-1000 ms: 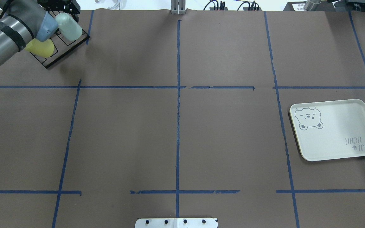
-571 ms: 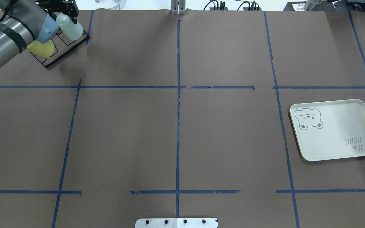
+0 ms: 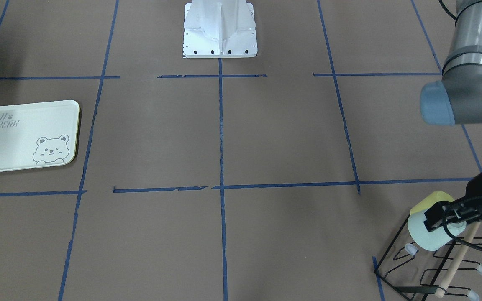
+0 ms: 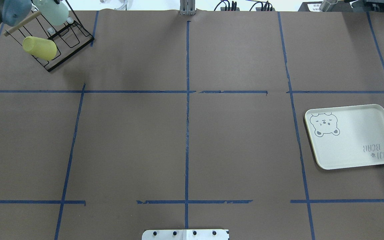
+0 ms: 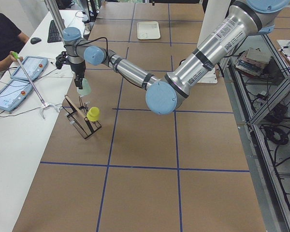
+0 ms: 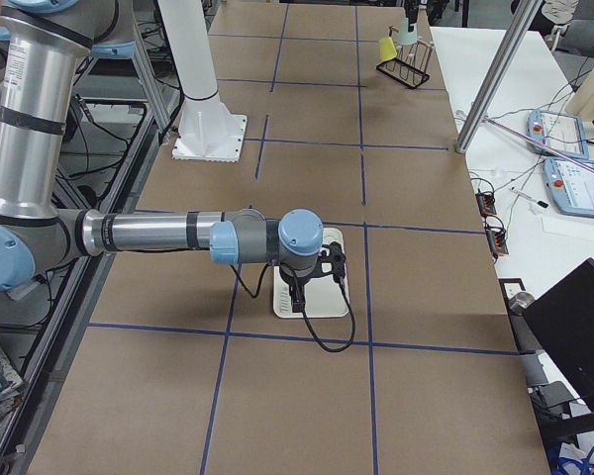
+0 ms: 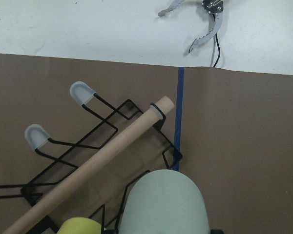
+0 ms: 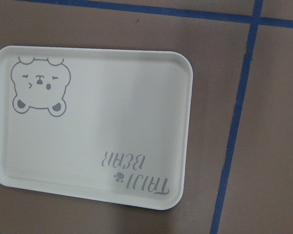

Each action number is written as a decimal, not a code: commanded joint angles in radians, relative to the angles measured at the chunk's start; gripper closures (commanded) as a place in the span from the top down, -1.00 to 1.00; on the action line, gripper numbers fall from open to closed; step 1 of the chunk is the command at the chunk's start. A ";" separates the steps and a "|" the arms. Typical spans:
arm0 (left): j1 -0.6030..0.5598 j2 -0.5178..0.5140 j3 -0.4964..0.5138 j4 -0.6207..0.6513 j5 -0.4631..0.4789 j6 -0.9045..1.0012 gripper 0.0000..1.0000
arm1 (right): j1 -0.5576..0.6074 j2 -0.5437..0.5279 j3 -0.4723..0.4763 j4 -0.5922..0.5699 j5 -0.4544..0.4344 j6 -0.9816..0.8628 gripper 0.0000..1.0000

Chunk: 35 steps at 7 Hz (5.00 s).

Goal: Left arm grabs green cup and hands to right arm on tray

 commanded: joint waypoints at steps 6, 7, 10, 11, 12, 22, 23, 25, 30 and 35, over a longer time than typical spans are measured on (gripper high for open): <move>0.451 0.102 -0.466 -0.281 0.003 -0.949 -0.94 | -0.407 0.212 0.014 0.681 -0.006 0.915 1.00; 0.489 0.107 -0.448 -0.442 0.032 -1.069 -0.94 | -0.478 0.304 0.012 0.796 -0.029 1.171 1.00; 0.577 0.108 -0.373 -0.913 0.174 -1.329 -0.88 | -0.634 0.461 0.009 1.108 -0.142 1.611 1.00; 0.585 0.116 -0.336 -1.080 0.225 -1.383 -0.88 | -0.676 0.470 0.014 1.220 -0.200 1.773 1.00; 0.586 0.139 -0.310 -1.231 0.227 -1.444 -0.89 | -0.720 0.470 0.000 1.395 -0.254 1.893 1.00; 0.727 0.214 -0.199 -1.924 0.288 -1.730 -0.89 | -0.860 0.604 -0.005 1.570 -0.466 2.065 1.00; 0.729 0.212 -0.199 -1.926 0.302 -1.728 -0.88 | -0.876 0.604 0.000 1.570 -0.471 2.065 0.99; 0.737 0.211 -0.199 -1.926 0.310 -1.728 -0.84 | -0.905 0.628 -0.006 1.570 -0.506 2.065 0.80; 0.740 0.217 -0.207 -1.926 0.308 -1.727 0.43 | -0.923 0.618 -0.008 1.570 -0.532 2.069 -1.00; 0.682 0.320 -0.213 -1.921 0.406 -1.696 1.00 | -0.916 0.575 -0.008 1.569 -0.528 2.072 -1.00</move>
